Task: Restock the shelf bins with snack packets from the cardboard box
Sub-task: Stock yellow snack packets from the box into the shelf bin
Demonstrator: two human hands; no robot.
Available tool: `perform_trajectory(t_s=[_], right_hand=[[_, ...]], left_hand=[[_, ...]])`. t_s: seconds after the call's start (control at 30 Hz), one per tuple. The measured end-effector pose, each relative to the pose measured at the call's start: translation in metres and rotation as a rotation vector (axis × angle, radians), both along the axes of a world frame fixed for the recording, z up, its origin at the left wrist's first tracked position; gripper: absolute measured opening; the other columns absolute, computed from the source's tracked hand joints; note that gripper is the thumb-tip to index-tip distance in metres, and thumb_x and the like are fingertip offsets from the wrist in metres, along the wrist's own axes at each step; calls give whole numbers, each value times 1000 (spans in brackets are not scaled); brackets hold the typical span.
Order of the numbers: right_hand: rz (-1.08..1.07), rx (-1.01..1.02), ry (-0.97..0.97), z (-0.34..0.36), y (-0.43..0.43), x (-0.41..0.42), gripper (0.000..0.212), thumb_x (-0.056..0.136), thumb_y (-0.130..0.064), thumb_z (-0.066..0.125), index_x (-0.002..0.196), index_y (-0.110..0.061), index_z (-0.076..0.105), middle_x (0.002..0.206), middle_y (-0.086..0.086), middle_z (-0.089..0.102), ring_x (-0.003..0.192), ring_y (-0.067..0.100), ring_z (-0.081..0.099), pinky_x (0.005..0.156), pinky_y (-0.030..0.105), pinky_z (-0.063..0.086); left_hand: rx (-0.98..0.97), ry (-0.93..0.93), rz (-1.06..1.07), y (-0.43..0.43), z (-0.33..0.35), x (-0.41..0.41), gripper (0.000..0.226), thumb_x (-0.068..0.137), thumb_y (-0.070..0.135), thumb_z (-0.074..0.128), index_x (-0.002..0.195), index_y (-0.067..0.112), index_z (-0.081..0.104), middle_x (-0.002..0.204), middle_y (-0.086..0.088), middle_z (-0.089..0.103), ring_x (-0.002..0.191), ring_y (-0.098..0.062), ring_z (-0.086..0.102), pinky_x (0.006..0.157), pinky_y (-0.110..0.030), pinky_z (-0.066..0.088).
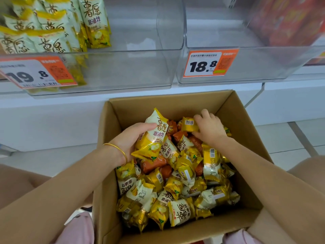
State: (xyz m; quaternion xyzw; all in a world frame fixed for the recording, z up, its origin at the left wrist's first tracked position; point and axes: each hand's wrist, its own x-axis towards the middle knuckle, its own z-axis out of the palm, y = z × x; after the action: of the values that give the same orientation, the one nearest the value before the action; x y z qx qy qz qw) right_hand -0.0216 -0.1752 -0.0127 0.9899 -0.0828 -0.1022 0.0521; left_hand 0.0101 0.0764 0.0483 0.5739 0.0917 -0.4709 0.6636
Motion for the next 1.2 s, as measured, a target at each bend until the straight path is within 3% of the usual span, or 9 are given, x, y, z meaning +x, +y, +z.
perform_trajectory(t_s=[0.2,0.3,0.4,0.53,0.67,0.77,0.87,1.03,1.2], right_hand=[[-524,1177,-33,53,43,-22,30,95,-33,52,123,-23,50,105,2,56,90,15,54,73,28,43],[-667,1493,114,62,58,-31,16,99,-33,46,108,-23,55,100,7,62,89,22,62,76,39,51],[-711,1721,290,67,62,-36,35,96,-48,46,107,-18,62,99,11,70,90,25,66,81,42,53],[-487,1564,387,72,68,-38,31,84,-21,71,112,-16,58,112,14,65,97,25,63,85,43,53],[-280,1090,167,80,68,-36,71,75,-14,78,135,-20,41,122,-3,51,94,13,61,77,30,55],[-238,1240,177,97,60,-39,54,75,-17,80,122,-21,52,118,-5,59,99,11,65,83,29,56],[-95,1364,127,113,63,-42,32,75,-16,78,104,-23,65,109,-4,66,89,4,66,66,14,51],[136,1320,20,136,74,-29,46,62,-39,82,105,-39,66,144,-17,37,131,-2,40,105,24,38],[295,1353,-22,192,91,7,35,60,-42,77,94,-39,69,102,-13,67,102,11,62,87,30,46]], left_hand=[[57,-289,42,-2,10,6,19,95,22,50,99,12,66,85,-5,73,73,-17,69,64,-28,53],[86,-299,4,0,6,2,25,95,24,50,109,9,64,98,-10,72,87,-24,69,75,-33,53],[102,-301,14,3,5,0,25,95,26,51,109,9,64,102,-13,72,93,-27,68,78,-35,53],[104,-297,49,11,7,2,20,94,27,52,101,13,65,93,-8,73,80,-20,70,68,-31,52],[132,-342,93,19,10,6,23,93,26,56,108,13,65,93,-7,73,79,-19,69,64,-28,53],[164,-410,145,25,10,8,34,84,27,68,115,14,62,104,-8,71,87,-20,69,67,-29,55],[149,-447,141,25,15,4,45,83,24,69,123,9,53,108,-8,67,92,-20,68,71,-30,56],[44,-593,13,27,42,-1,51,68,38,76,113,20,61,109,-8,68,94,-18,66,78,-31,53],[-39,-764,91,36,98,18,44,74,32,66,113,13,64,106,-10,68,90,-16,64,76,-26,50]])
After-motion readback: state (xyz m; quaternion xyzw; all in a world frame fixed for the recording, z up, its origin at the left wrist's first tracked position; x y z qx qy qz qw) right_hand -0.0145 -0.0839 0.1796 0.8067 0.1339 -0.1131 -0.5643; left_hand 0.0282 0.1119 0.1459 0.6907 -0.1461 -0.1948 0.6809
